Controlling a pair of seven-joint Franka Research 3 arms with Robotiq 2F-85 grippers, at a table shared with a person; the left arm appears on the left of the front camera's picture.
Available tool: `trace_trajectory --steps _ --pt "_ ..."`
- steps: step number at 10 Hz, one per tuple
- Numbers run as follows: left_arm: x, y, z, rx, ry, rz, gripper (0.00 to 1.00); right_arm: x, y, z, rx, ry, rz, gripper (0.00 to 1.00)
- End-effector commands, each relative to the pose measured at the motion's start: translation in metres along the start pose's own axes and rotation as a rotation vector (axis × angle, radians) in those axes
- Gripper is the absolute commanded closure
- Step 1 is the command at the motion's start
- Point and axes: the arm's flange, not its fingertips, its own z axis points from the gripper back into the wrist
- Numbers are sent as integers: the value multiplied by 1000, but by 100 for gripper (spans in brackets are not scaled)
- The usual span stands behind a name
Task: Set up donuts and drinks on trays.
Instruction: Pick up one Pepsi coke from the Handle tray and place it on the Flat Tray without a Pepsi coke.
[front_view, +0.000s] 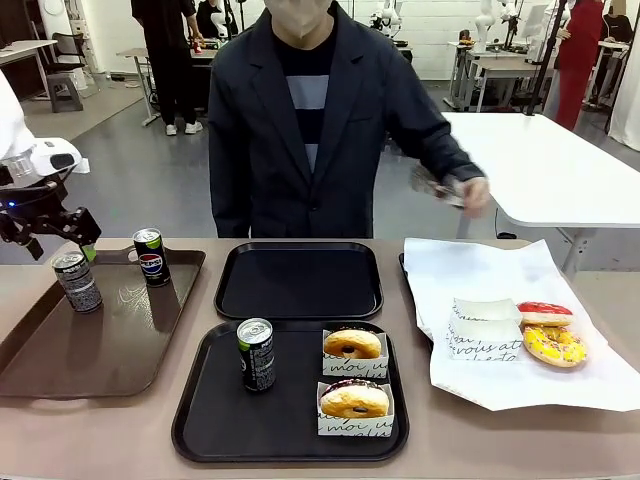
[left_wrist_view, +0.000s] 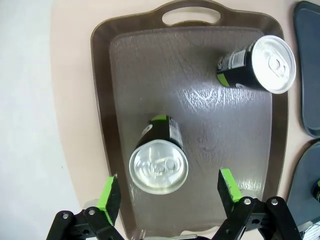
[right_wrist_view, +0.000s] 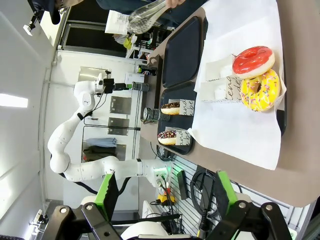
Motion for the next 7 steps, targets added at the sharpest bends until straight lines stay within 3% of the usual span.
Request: trace_trajectory --steps 1,7 --pt "14 0 -8 34 1 40 0 2 -1 1 23 -13 19 0" --pt "30 11 -34 62 56 66 0 2 -1 1 23 -13 19 0"
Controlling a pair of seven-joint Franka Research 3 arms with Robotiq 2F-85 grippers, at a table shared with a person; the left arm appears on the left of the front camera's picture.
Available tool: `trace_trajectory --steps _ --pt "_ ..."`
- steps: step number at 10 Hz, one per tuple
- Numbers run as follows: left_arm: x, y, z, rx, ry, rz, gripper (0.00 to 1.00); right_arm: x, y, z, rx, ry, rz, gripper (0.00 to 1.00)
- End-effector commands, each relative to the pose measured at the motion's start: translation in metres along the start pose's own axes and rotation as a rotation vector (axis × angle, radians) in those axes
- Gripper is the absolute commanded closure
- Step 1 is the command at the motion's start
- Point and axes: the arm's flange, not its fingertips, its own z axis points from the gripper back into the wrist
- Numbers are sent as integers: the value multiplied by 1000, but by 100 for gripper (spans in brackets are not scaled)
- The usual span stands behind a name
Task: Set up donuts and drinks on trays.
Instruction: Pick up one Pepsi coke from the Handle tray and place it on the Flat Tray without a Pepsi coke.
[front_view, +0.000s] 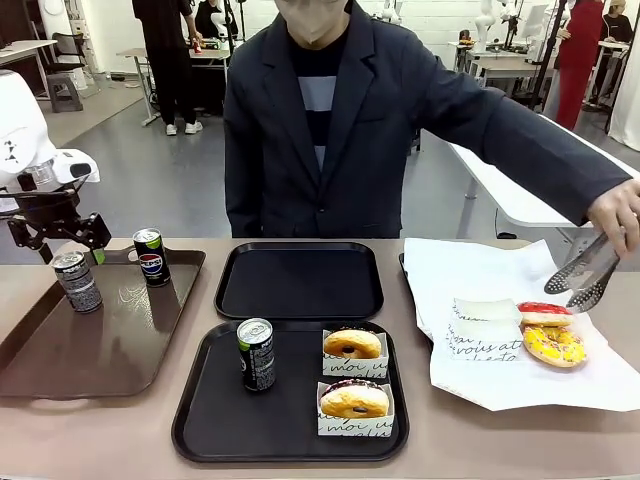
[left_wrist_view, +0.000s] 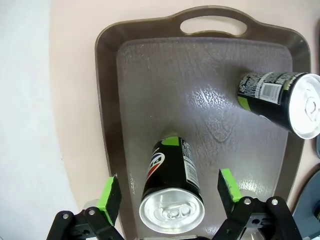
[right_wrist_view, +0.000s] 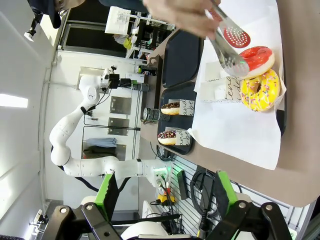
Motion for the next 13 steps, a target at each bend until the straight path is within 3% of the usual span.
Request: trace_trajectory --steps 1,8,9,10,12,13 --pt "0 6 -5 31 16 16 0 2 0 1 23 -12 19 0" --pt "-12 11 -12 -12 51 -9 0 2 0 1 23 -12 19 0" --pt "-10 11 -13 -46 45 -27 19 2 0 1 23 -12 19 0" --pt "-11 11 -12 -37 43 -28 55 2 0 1 23 -12 19 0" --pt "-14 13 -9 -37 49 -23 100 2 0 1 23 -12 19 0" --pt "-15 14 -7 -40 48 -23 100 2 0 1 23 -12 19 0"
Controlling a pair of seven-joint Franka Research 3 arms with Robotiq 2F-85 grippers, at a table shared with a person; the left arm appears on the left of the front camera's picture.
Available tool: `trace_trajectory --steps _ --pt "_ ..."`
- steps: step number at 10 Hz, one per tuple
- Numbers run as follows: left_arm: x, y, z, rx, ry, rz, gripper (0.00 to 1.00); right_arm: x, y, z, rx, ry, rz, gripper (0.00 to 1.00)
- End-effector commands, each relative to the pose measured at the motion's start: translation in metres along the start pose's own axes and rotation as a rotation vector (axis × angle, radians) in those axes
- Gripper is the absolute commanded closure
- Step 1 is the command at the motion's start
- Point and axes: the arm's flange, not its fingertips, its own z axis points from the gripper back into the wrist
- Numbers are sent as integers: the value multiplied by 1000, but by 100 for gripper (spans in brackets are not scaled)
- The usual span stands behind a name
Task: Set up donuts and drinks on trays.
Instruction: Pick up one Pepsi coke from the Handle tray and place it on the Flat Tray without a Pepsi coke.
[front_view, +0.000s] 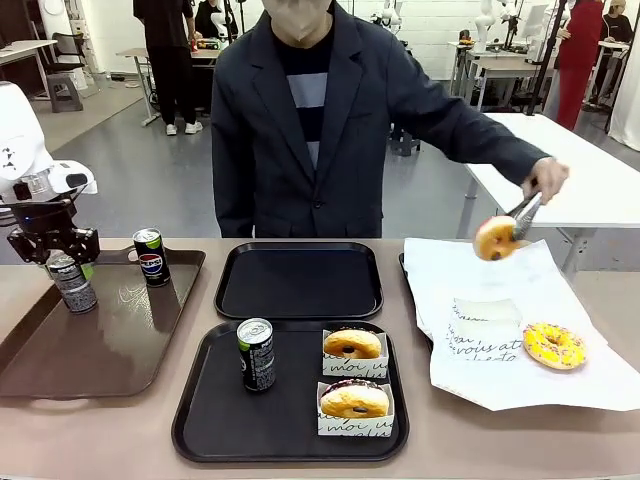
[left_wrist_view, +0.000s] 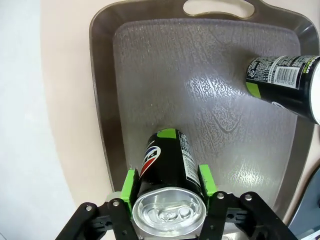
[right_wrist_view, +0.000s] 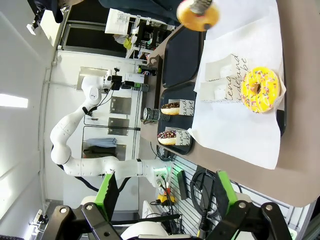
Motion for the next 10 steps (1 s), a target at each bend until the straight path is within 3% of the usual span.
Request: trace_trajectory --steps 1,2,3,7,10 --pt "-7 5 7 -26 6 -15 100 2 0 1 23 -12 19 0" --pt "-10 3 14 -36 18 -32 94 2 0 1 23 -12 19 0" --pt "-19 0 25 -49 5 -51 100 2 0 1 23 -12 19 0" --pt "-110 -25 110 -42 -81 -122 100 2 0 1 23 -12 19 0" --pt "-147 -20 129 -83 -67 -133 100 2 0 1 23 -12 19 0"
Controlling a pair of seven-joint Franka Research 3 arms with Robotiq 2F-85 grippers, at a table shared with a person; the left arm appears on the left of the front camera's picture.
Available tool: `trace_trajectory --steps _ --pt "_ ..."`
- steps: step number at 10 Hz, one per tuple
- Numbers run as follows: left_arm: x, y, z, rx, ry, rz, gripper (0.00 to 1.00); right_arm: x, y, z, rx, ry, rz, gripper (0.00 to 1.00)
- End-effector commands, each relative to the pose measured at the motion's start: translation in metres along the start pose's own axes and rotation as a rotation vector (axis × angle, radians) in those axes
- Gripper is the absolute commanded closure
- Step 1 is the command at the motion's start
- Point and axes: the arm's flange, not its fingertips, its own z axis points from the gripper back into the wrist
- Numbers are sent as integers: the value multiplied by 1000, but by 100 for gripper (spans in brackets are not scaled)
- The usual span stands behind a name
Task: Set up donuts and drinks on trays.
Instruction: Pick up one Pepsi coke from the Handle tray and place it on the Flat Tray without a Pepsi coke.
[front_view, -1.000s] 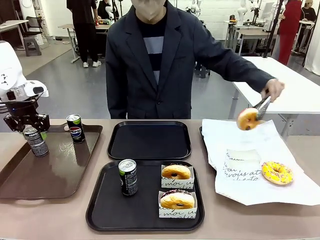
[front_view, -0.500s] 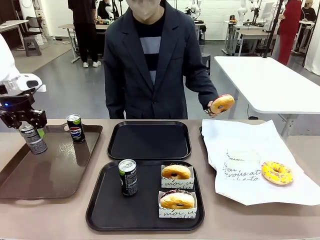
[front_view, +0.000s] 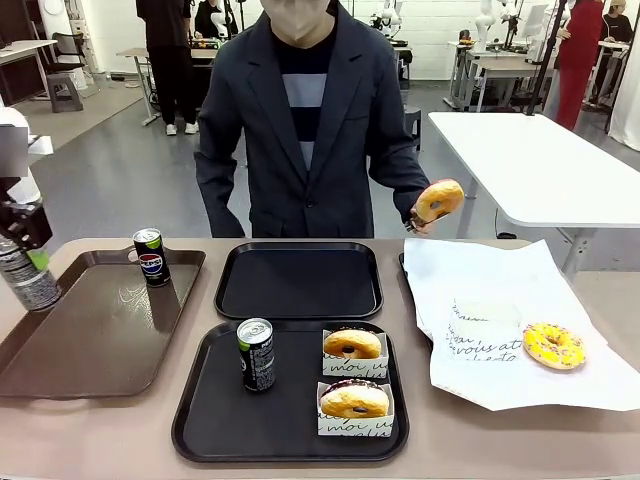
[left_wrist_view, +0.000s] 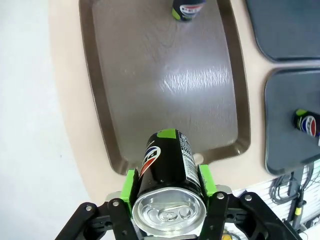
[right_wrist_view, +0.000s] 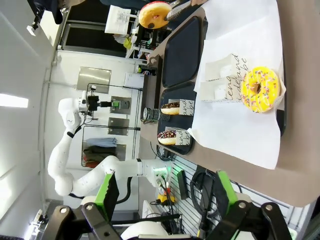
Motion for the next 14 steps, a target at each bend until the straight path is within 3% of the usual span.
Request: trace_trajectory --steps 1,4,5,7,10,14 --pt "-4 14 -5 -27 1 24 100 2 -1 1 23 -13 19 0" --pt "0 0 0 0 0 0 100 2 -1 1 23 -13 19 0" --pt "-6 3 -1 -7 10 8 41 2 -1 1 23 -13 19 0" --pt "-3 -19 7 7 -41 -25 41 2 -1 1 23 -13 19 0" --pt "41 -63 23 0 4 -30 41 2 -1 1 23 -13 19 0" --pt "77 -141 0 -20 -17 -157 41 2 -1 1 23 -13 19 0"
